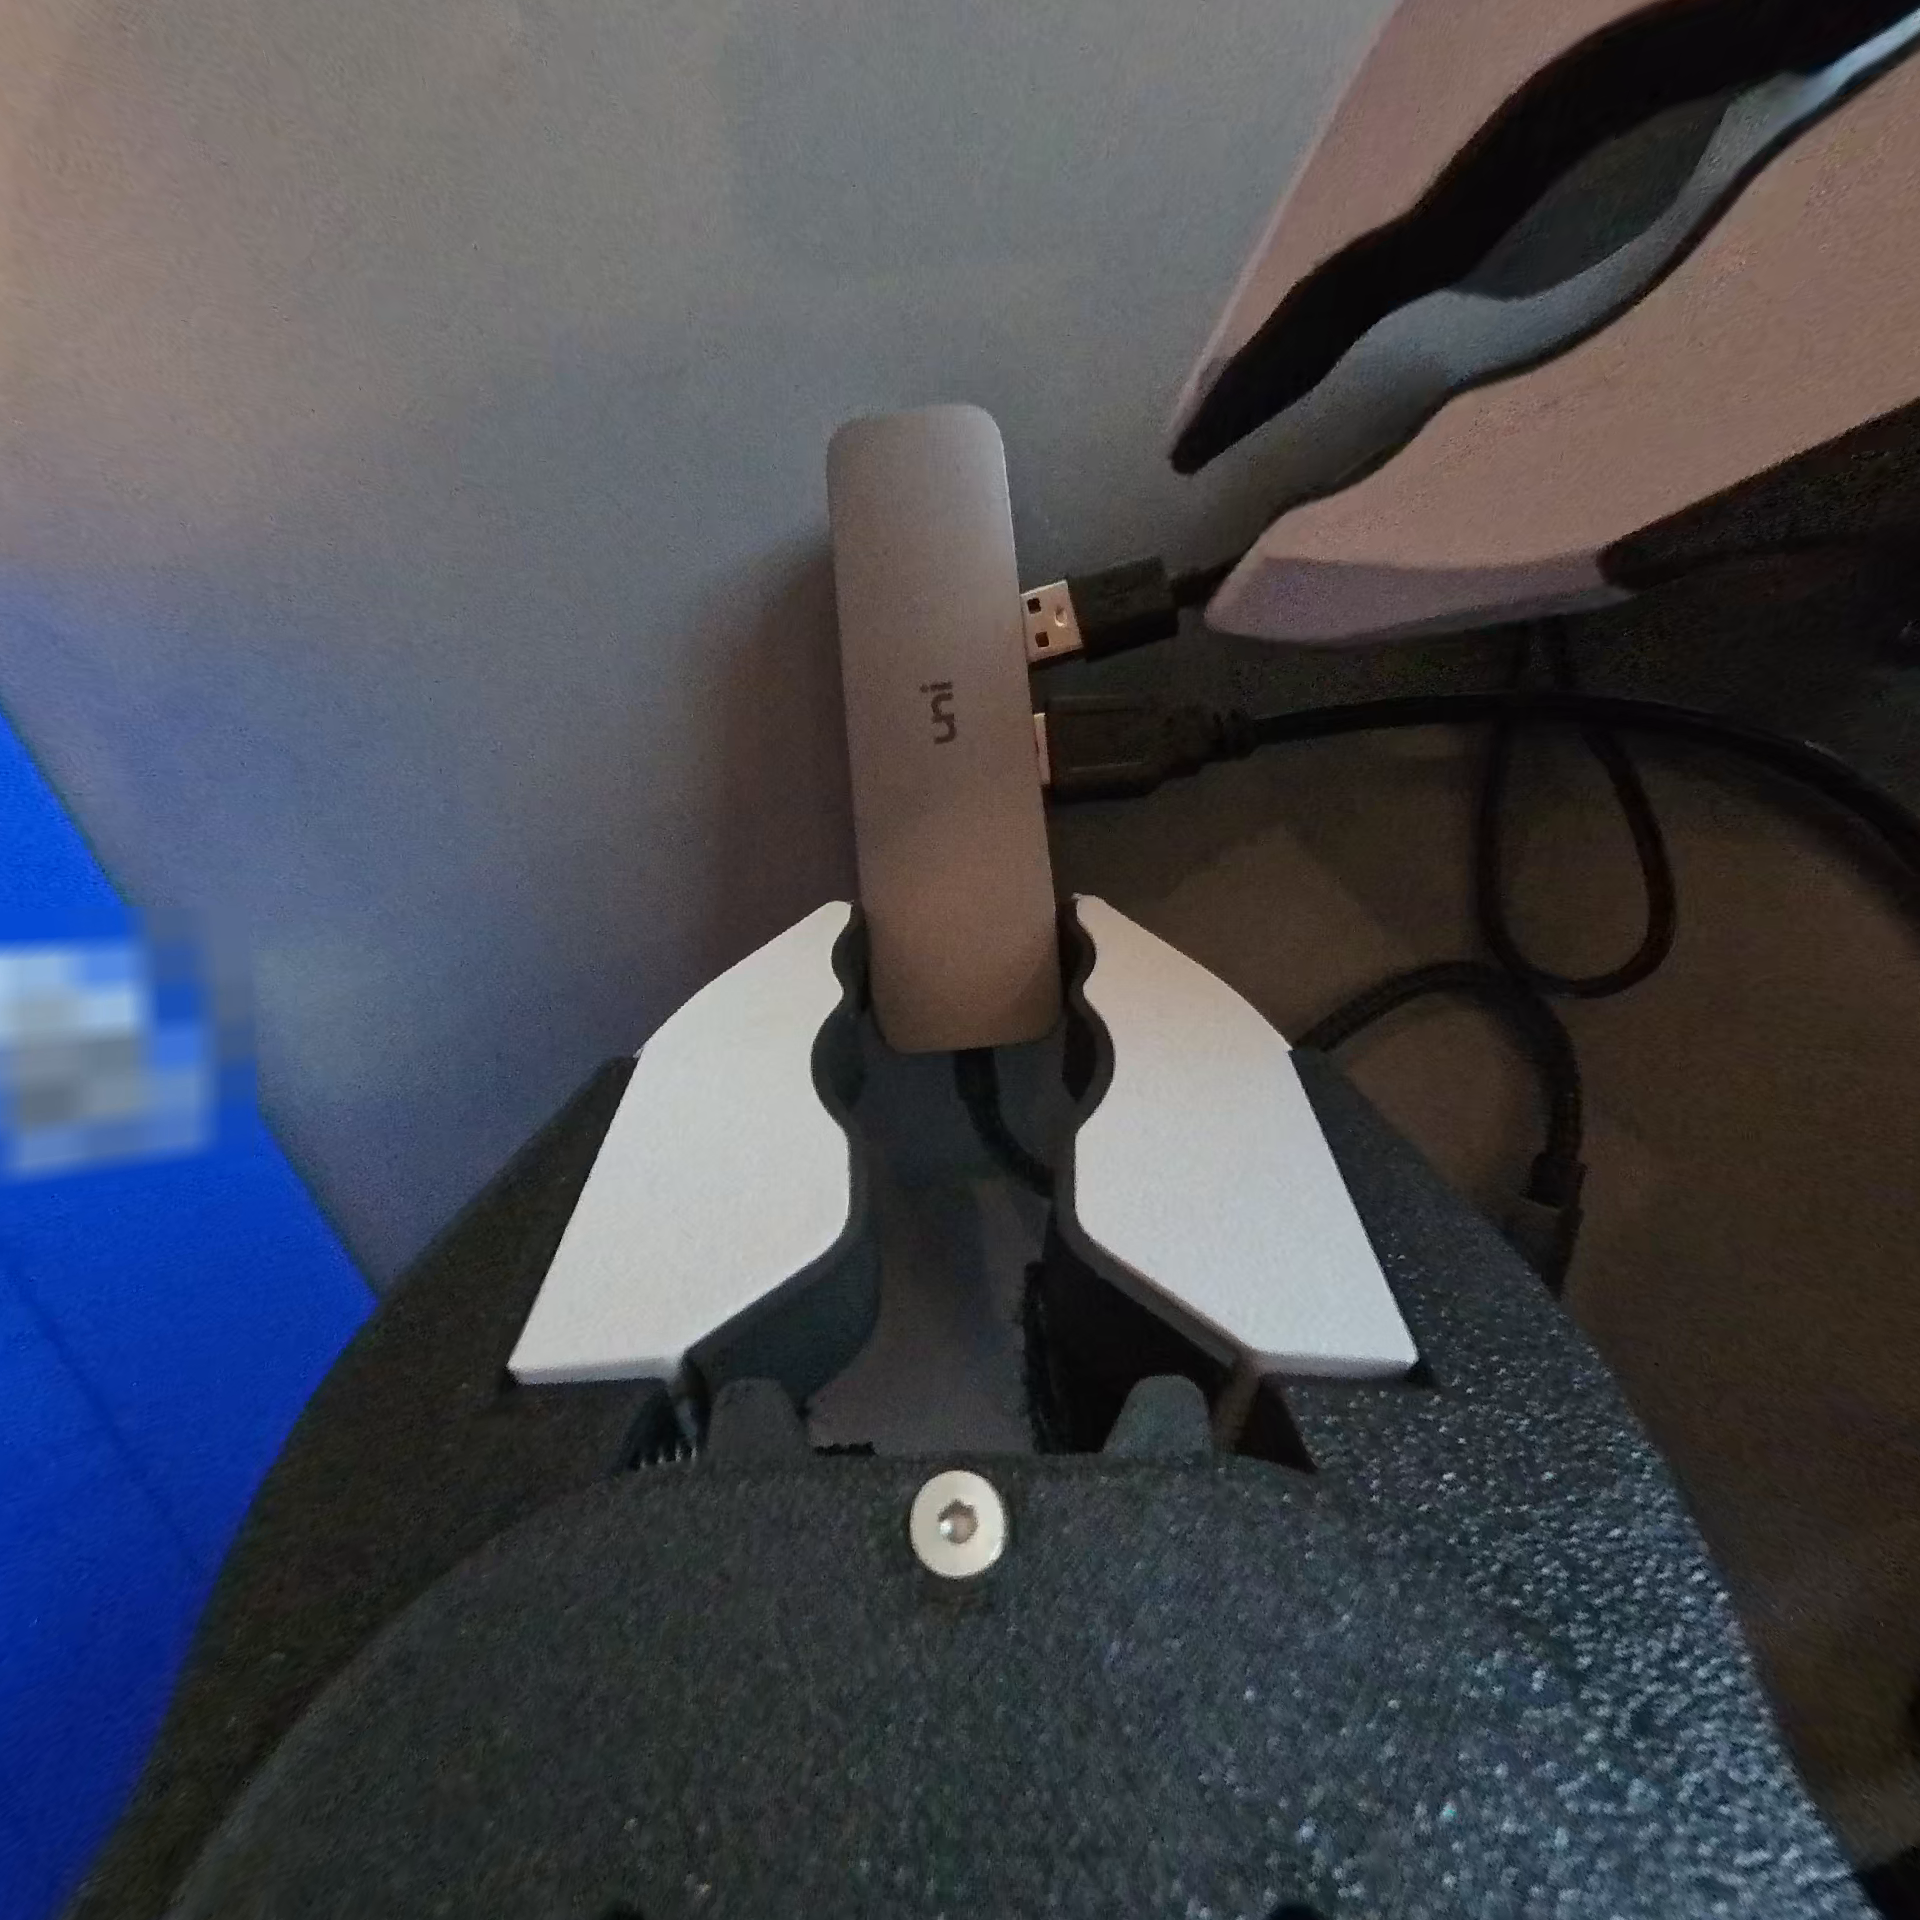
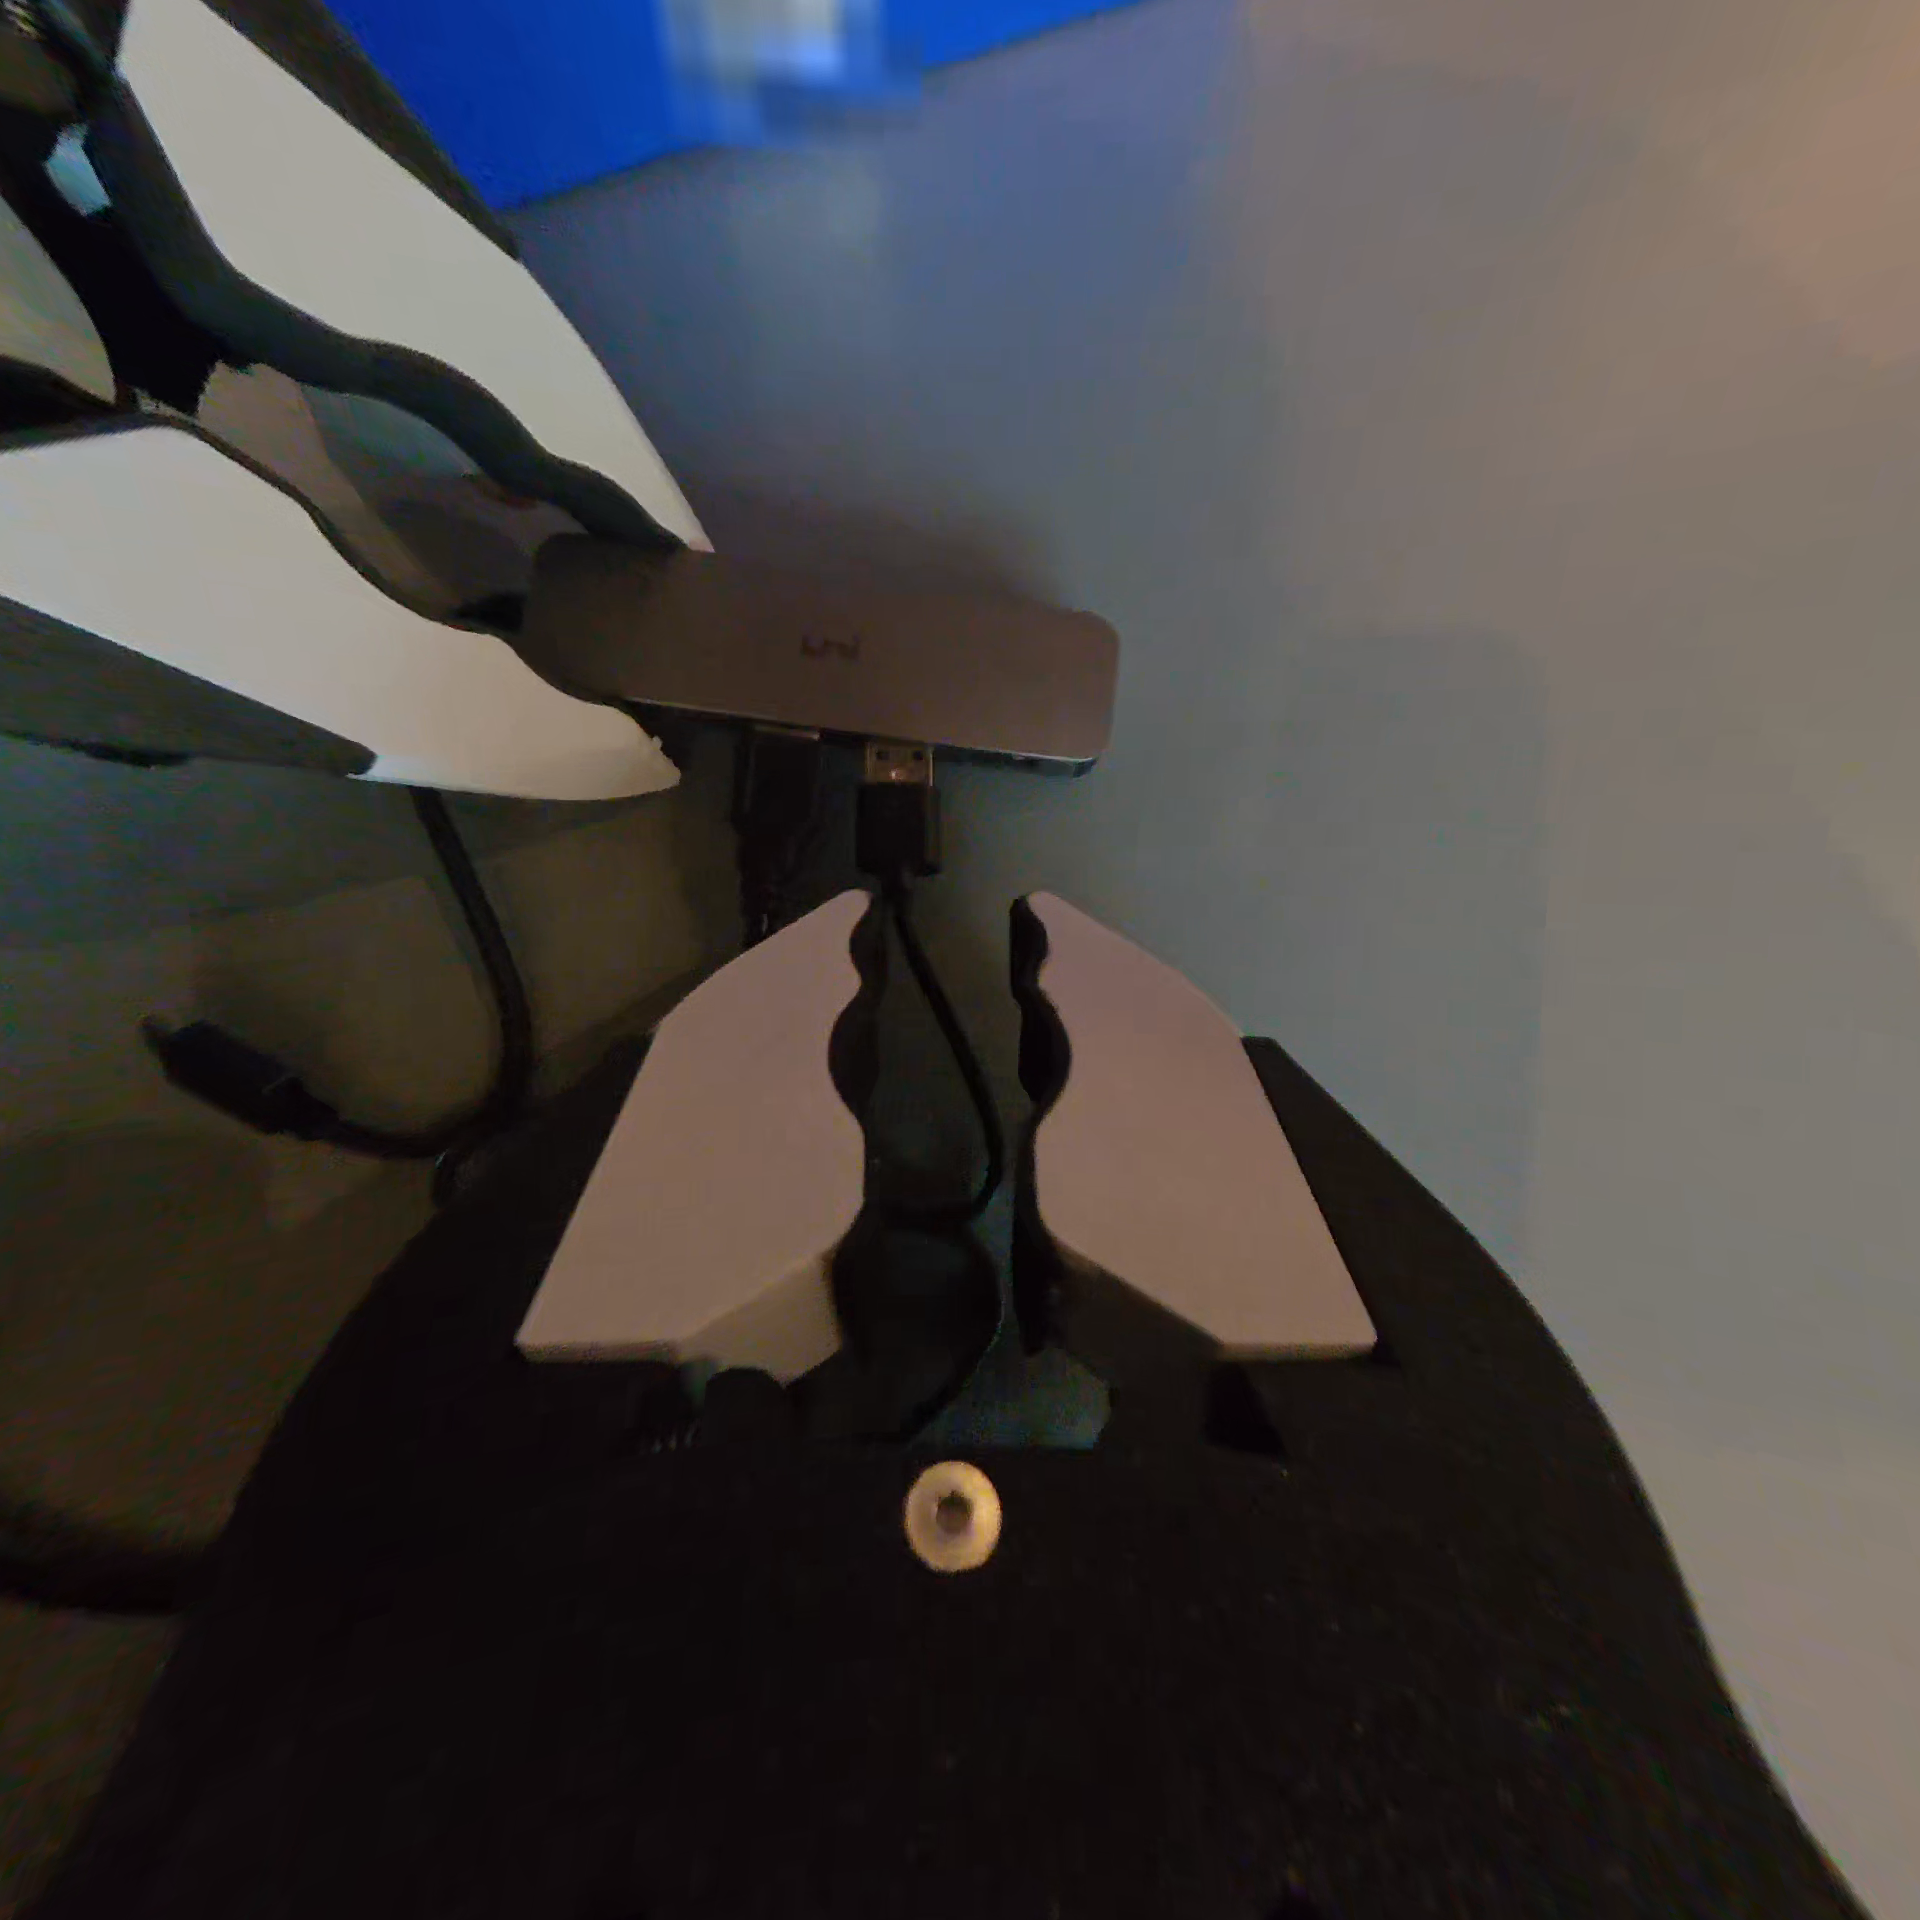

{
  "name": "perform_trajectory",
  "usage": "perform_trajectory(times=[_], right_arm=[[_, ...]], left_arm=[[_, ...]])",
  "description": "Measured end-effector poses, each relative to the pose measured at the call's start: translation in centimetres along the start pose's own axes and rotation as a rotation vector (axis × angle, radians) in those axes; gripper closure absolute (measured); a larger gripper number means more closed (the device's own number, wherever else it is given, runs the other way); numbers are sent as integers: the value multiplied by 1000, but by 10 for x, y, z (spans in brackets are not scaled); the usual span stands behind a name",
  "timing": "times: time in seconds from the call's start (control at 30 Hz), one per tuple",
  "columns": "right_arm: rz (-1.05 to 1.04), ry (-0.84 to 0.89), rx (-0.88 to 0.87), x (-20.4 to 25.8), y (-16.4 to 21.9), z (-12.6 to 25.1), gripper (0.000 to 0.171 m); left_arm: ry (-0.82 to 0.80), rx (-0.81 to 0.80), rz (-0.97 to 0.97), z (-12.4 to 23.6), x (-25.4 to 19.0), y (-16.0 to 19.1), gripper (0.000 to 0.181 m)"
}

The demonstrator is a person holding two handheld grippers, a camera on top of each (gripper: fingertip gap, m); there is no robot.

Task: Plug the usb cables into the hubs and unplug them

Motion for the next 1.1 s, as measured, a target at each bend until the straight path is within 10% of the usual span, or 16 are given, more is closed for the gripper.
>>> perform_trajectory(times=[1.1], right_arm=[[135, 8, -32, 6, -4, -3, 164]], left_arm=[[149, -67, -175, -4, 9, 1, 144]])
Point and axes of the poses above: each gripper's, where its closed fingertips meet, z back along the fingers, y out of its underside, x = y × z across the jaws, the point moved 8 cm from there along z, back along the fingers, and after that the axes turned 1 degree about z, right-handed, at the moved point
